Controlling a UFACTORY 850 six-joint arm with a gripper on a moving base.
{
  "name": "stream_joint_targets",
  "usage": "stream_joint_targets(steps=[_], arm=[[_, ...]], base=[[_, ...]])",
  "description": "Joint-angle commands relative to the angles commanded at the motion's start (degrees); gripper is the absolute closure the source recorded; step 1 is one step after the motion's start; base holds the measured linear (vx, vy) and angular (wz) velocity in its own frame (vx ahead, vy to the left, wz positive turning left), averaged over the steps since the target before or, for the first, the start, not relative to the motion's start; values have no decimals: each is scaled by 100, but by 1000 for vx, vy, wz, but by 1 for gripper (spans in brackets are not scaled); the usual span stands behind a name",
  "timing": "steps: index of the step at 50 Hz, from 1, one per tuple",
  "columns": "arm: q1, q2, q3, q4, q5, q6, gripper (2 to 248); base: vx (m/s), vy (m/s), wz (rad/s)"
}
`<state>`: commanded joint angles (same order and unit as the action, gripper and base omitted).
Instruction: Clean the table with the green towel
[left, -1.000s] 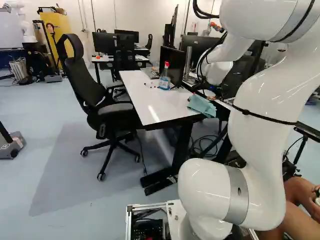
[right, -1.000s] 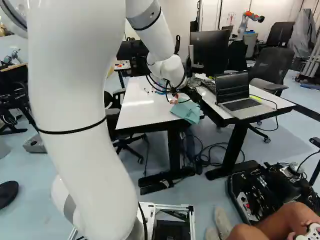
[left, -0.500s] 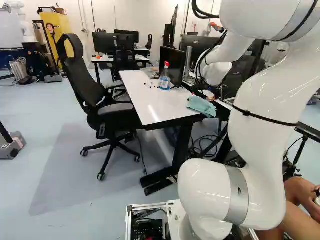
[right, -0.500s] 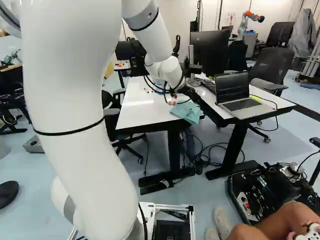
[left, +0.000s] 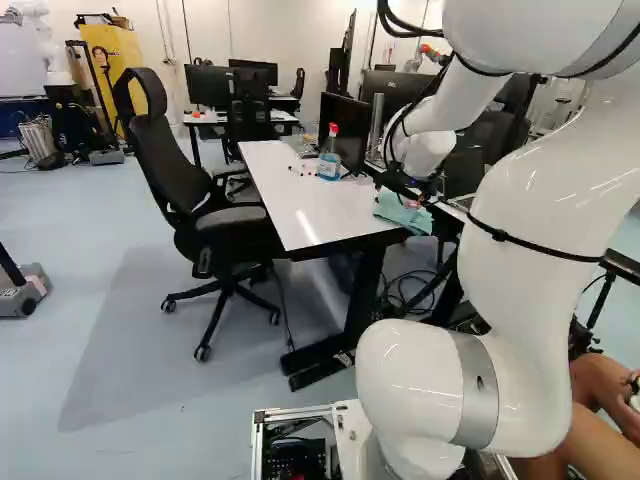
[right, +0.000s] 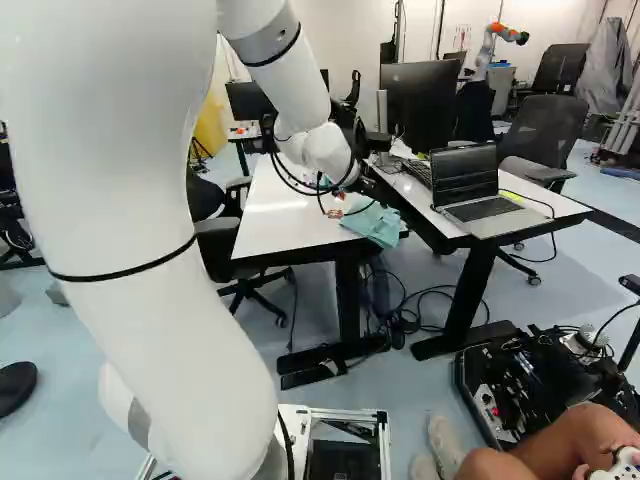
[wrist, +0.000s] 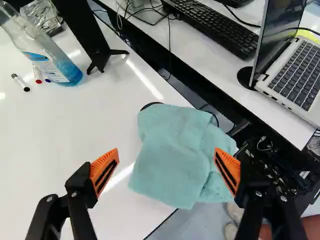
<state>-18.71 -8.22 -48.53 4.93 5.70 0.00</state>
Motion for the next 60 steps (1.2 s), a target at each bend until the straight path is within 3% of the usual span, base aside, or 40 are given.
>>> stream_joint_targets(steps=[21,60], arm=[[369,478,858,-97,873,0,3],[1228,1590,2857,-323,2907,0,3]], base=[[0,0,0],[0,0,0]])
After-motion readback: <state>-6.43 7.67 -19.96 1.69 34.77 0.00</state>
